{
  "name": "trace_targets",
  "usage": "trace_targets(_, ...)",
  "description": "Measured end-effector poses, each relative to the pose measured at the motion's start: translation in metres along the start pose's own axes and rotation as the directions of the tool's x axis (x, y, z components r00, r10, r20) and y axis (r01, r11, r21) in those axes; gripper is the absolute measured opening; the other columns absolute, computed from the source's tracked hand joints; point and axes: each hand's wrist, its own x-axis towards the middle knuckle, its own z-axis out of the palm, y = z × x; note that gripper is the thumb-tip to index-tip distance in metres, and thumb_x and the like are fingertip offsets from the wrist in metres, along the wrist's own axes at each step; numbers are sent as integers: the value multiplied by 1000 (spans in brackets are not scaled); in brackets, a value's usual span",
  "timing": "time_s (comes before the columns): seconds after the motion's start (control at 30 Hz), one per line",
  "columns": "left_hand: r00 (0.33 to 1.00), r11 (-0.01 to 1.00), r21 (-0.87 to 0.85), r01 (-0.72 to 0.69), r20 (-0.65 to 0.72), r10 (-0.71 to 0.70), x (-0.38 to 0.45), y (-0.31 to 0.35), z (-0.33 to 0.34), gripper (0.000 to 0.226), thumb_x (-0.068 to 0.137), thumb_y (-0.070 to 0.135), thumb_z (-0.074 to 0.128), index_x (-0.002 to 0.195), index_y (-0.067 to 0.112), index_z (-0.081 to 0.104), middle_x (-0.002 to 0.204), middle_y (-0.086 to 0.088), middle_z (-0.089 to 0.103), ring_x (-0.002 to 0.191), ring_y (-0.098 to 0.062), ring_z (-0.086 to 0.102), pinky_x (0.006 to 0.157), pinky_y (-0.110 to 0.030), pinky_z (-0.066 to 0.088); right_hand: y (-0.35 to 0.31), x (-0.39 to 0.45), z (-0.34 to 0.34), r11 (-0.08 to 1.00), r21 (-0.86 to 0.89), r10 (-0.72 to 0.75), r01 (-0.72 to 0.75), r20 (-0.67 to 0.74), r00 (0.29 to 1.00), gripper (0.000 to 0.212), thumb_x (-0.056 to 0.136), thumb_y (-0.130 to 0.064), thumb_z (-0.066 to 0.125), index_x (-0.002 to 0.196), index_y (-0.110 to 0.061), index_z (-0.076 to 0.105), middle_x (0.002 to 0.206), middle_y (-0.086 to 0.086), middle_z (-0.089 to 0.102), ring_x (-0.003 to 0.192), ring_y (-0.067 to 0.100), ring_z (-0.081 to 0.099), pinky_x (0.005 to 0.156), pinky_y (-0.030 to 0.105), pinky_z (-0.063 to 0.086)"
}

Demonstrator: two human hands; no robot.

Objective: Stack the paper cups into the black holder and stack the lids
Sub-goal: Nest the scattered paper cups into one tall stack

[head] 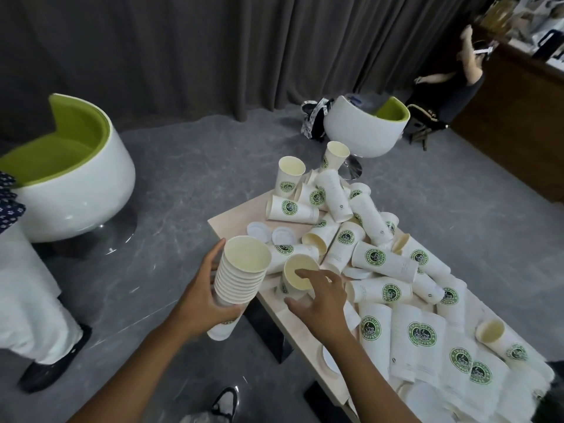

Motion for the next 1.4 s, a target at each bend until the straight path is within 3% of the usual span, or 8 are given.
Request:
trace_targets(0.13, 1000, 1000, 23, -3, -25, 3, -1, -6, -1, 128, 63, 11, 99, 154, 57, 21, 140, 33, 49, 128, -2, 56, 96, -23, 51, 11, 9, 15, 993, -108, -52, 49, -23, 998, 42, 72, -45, 75, 111, -40, 61, 119, -18, 66, 128, 28, 48, 96, 54, 38)
trace_targets(0.33, 1000, 1000, 11, 17, -21, -17, 2, -5, -1, 129, 63, 10, 99, 154, 57, 20, 139, 34, 49, 128, -2, 56, 96, -21, 53, 14, 13, 17, 990, -120, -75, 67, -59, 995, 15, 74, -25, 72, 89, -28, 71, 97, -14, 70, 112, 17, 54, 91, 53, 42)
trace_targets(0.47, 1000, 1000, 10, 12, -1, -12, 10, 3, -2, 130, 63, 12, 99, 157, 51, 18, 134, 40, 48, 126, 4, 54, 91, -10, 50, 0, 18, -23, 984, 114, -117, 137, -167, 979, 22, 80, -11, 80, 94, -25, 70, 95, -16, 68, 93, 9, 65, 81, 40, 53)
trace_targets(0.63, 1000, 1000, 2, -8, 23, 8, 19, 14, -4, 129, 63, 16, 99, 157, 53, 18, 134, 37, 49, 126, 1, 57, 97, -22, 51, -49, 33, -107, 955, 251, -73, 160, -324, 943, 31, 86, -3, 79, 97, -29, 66, 94, -20, 70, 92, -2, 65, 80, 13, 47)
trace_targets(0.8, 997, 998, 23, -55, 49, 54, 28, 34, -3, 129, 65, 11, 98, 159, 44, 16, 126, 36, 54, 119, 2, 61, 98, -28, 56, -100, 42, -168, 882, 353, -157, 311, -401, 902, 31, 92, -5, 73, 99, -34, 65, 96, -18, 70, 89, 11, 67, 82, 38, 56)
trace_targets(0.97, 994, 995, 19, -101, 38, 100, 33, 46, -1, 130, 63, 25, 99, 158, 53, 15, 134, 9, 59, 119, -13, 65, 100, -42, 58, -128, 43, -164, 874, 282, -333, 397, -249, 909, 33, 91, -1, 73, 108, -29, 67, 102, -20, 71, 96, 9, 68, 87, 17, 49)
trace_targets(1.13, 990, 991, 15, -132, 42, 131, 31, 56, -1, 128, 63, 26, 100, 157, 55, 18, 136, 11, 58, 122, -14, 63, 103, -41, 56, -128, 49, -132, 879, 211, -407, 428, -135, 903, 30, 93, -6, 72, 117, -24, 69, 107, -21, 71, 102, 5, 66, 88, 15, 47)
trace_targets(1.4, 990, 990, -29, -135, 40, 136, 18, 73, 5, 126, 66, 14, 96, 156, 56, 18, 137, 24, 55, 127, -12, 61, 102, -39, 57, -113, 38, -74, 834, 99, -533, 542, -104, 840, 29, 92, -28, 70, 119, -20, 69, 112, -9, 66, 108, 14, 59, 91, 45, 48)
